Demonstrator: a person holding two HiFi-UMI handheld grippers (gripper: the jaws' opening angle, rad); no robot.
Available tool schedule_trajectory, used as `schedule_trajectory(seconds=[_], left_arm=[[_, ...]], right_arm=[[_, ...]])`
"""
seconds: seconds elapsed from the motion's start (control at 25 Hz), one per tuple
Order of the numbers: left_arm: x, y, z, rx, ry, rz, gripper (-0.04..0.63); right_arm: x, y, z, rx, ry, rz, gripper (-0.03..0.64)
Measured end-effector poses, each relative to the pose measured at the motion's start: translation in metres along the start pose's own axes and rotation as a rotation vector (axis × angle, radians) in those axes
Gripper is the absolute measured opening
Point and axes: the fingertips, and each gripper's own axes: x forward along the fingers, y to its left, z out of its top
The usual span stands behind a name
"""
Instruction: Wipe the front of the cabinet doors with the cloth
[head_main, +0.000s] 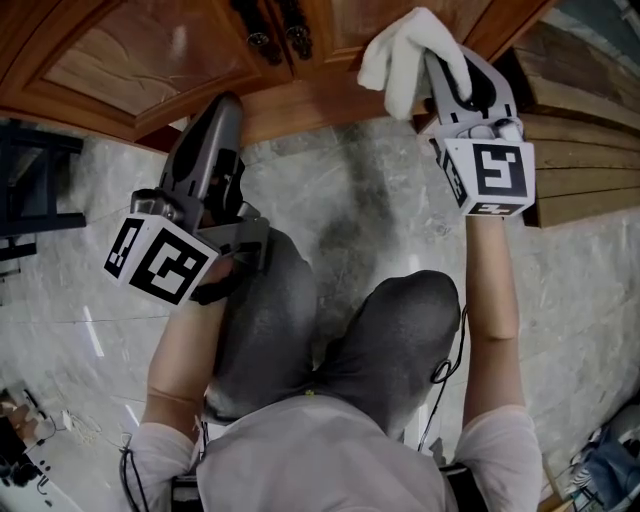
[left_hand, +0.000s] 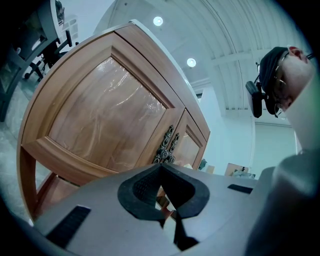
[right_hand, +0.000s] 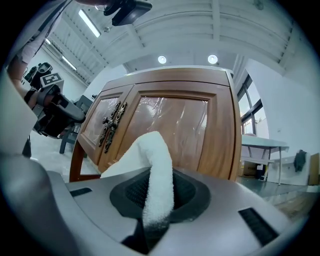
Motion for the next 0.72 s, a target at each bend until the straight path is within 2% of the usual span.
schedule_trajectory(seconds=[0.48,0.72], left_arm=[[0.011,-0.002,-0.012,-0.018,0.016,-0.022,0.017],[0.016,0.004,-0.015,-0.025,0.028,-0.03,0.017]], right_arm=[[-0.02,-0.059,-0.018,0.004,0.037,-0.135,0.081],[-0.025,-0.073,-0.024,-0.005,0.052,-0.182,0.081]])
